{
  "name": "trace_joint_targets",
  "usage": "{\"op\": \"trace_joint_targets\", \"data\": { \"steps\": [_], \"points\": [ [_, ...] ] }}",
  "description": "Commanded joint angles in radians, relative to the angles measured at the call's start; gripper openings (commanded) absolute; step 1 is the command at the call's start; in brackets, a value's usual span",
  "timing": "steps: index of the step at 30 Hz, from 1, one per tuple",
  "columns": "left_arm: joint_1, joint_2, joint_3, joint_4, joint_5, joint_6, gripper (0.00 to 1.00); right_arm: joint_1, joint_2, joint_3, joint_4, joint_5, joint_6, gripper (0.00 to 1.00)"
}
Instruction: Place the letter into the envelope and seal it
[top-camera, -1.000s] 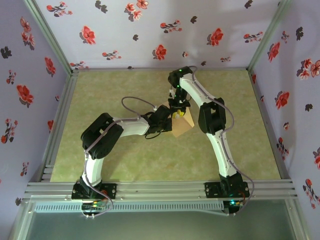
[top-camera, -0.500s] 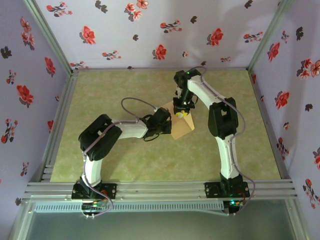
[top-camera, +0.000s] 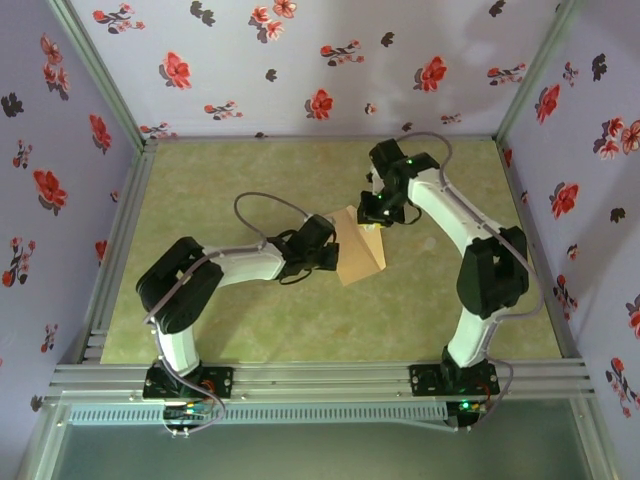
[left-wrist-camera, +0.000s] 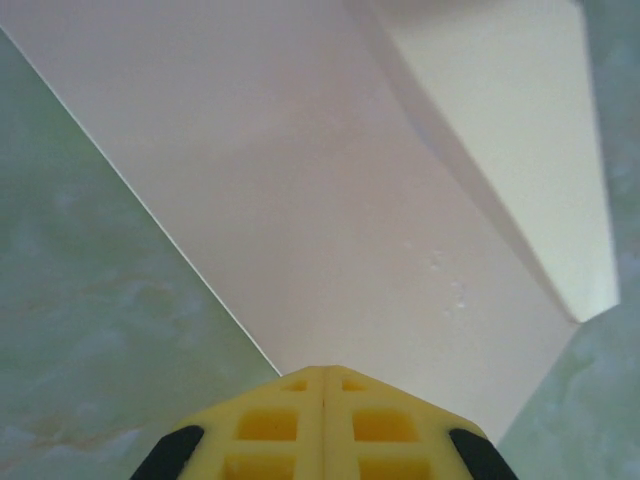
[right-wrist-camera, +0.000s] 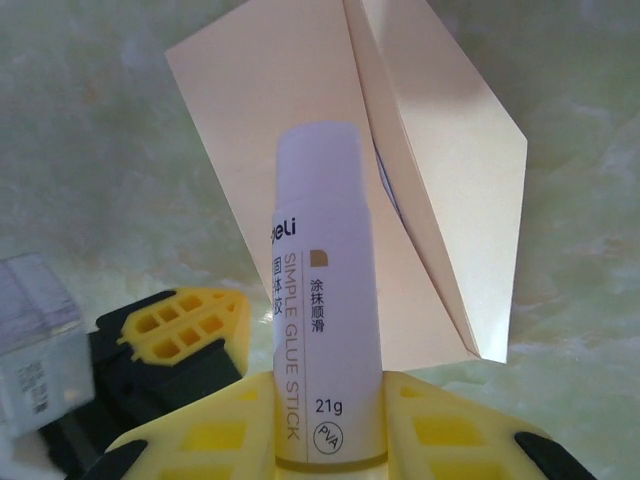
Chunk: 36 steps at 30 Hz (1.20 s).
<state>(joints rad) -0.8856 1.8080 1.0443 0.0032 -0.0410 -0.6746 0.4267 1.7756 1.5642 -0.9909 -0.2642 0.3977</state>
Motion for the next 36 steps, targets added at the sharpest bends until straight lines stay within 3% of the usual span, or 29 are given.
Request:
{"op": "trace_joint_targets", "data": {
  "steps": [1, 4, 11, 15, 20, 25, 31, 36],
  "points": [
    [-0.007, -0.072, -0.009, -0.042, -0.015, 0.033, 0.09, -0.008, -0.081, -0.068, 0.103, -0.008, 0.034, 0.0],
    [0.003, -0.138, -0.024, -0.059, -0.026, 0.026, 0.19, -0.008, -0.152, -0.137, 0.186, -0.014, 0.05, 0.0],
    [0.088, -0.357, -0.102, 0.0, 0.019, -0.078, 0.8, -0.006, -0.294, -0.306, 0.428, -0.072, 0.086, 0.0],
    [0.165, -0.45, -0.118, 0.028, 0.118, -0.149, 0.98, -0.006, -0.342, -0.379, 0.54, -0.106, 0.095, 0.0],
    [0.247, -0.499, -0.171, 0.17, 0.279, -0.31, 1.0, -0.003, -0.383, -0.453, 0.695, -0.165, 0.116, 0.0],
    [0.264, -0.462, -0.22, 0.361, 0.392, -0.474, 1.0, 0.011, -0.408, -0.481, 0.801, -0.206, 0.124, 0.0],
    [0.264, -0.401, -0.242, 0.533, 0.449, -0.603, 0.98, 0.033, -0.406, -0.493, 0.857, -0.226, 0.129, 0.0],
    [0.264, -0.384, -0.23, 0.543, 0.453, -0.614, 0.96, 0.057, -0.38, -0.486, 0.866, -0.231, 0.13, 0.0]
  ]
}}
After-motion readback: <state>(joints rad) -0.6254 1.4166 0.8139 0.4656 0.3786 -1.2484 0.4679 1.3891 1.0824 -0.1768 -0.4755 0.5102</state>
